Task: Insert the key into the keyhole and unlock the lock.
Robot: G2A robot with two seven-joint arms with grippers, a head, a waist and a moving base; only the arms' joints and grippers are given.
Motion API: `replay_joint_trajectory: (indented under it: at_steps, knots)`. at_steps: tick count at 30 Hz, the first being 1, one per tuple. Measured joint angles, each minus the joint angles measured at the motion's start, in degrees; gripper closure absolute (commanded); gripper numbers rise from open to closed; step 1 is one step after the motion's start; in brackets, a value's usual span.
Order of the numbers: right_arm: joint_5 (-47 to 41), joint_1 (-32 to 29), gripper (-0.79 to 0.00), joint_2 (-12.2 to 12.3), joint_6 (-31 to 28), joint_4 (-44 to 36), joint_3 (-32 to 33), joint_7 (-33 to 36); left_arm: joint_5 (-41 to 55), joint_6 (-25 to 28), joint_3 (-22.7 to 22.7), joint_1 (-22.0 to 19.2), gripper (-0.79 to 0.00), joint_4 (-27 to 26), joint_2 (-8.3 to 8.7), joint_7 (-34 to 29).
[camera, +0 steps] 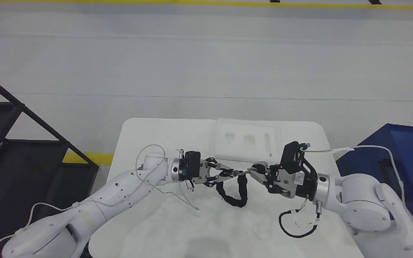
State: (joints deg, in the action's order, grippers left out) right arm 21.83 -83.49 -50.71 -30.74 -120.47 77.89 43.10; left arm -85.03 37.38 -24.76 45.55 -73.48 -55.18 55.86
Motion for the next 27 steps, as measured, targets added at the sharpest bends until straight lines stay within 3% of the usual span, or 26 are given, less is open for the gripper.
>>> replay_joint_trajectory:
  at_steps: [11,21,27]
  knots:
    - [-0.8,-0.5,0.000,0.0,0.9,-0.7,-0.1,-0.4,0.5,-0.5,-0.2,0.3,0.000,-0.3,-0.03,-0.7]
    - [-1.2,-6.2,0.000,0.4,19.5,-12.8,4.6,4.7,2.0,-5.9,-3.9,4.0,0.000,-5.7,-0.07,-7.2]
    - [2.8,-9.1,0.000,0.3,24.4,-14.2,5.6,2.0,0.0,-7.2,-5.5,5.4,0.000,-8.8,-0.02,-10.5]
